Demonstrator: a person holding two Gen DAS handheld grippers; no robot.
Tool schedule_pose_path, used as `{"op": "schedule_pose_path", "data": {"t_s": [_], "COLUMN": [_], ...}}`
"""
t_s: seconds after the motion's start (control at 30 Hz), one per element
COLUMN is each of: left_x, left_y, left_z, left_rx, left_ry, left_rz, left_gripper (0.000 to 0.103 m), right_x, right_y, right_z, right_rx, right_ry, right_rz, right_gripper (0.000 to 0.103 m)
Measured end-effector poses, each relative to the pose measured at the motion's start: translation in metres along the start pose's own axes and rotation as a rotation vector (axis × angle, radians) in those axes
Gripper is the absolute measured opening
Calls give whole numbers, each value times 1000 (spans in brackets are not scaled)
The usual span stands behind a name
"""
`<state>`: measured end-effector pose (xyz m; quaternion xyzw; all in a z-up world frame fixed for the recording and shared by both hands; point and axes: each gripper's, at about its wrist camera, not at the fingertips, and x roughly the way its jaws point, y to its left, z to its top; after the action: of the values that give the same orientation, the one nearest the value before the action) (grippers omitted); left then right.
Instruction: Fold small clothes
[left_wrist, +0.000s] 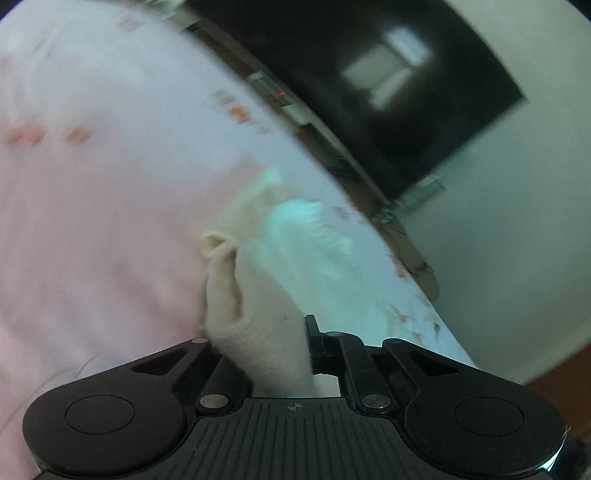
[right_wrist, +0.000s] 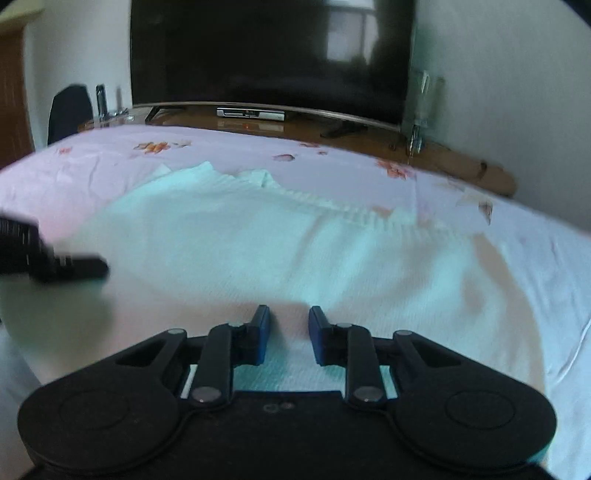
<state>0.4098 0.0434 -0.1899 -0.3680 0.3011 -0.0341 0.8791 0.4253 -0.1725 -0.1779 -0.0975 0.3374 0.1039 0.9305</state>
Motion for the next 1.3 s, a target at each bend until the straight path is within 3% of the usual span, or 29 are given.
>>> {"op": "schedule_pose_path", "data": {"t_s": [0.1, 0.23, 0.4, 0.53, 0.67, 0.73, 0.9, 0.97, 1.1, 1.17, 1.3], "left_x": [-2, 8, 39, 61, 50, 44, 16, 1, -15, -17, -1], "left_y": [-30, -76, -127, -160, -197, -205, -200, -202, -202, -195, -170], "left_z": [4, -2, -37, -74, -100, -97, -87, -90, -83, -70, -48], "left_rx": [128, 304, 472, 629, 846, 846, 815, 826, 800, 787, 754], "left_ry": [-12, 34, 174, 302, 254, 259, 290, 290, 268, 242, 188], "left_rz": [-62, -161, -243, -233, -168, -183, -231, -258, -285, -245, -115], "left_gripper": [8, 8, 8, 8, 8, 10, 28, 44, 49, 68, 69], "right_x": [-2, -12, -40, -66, -84, -92, -104, -106, -111, -116, -108], "right_y": [-5, -18, -64, -110, -145, -154, -162, -164, -167, -166, -162], "right_z": [0, -1, -14, -34, -56, -62, -68, -67, -66, -63, -57], "right_rx": [23, 126, 274, 394, 527, 573, 629, 633, 670, 675, 690], "right_ry": [-2, -25, -62, -67, -66, -75, -89, -85, -93, -108, -70], "right_rz": [16, 57, 27, -20, -10, 6, 48, 46, 53, 51, 126], "right_gripper": [25, 27, 28, 30, 29, 29, 33, 33, 34, 36, 43]}}
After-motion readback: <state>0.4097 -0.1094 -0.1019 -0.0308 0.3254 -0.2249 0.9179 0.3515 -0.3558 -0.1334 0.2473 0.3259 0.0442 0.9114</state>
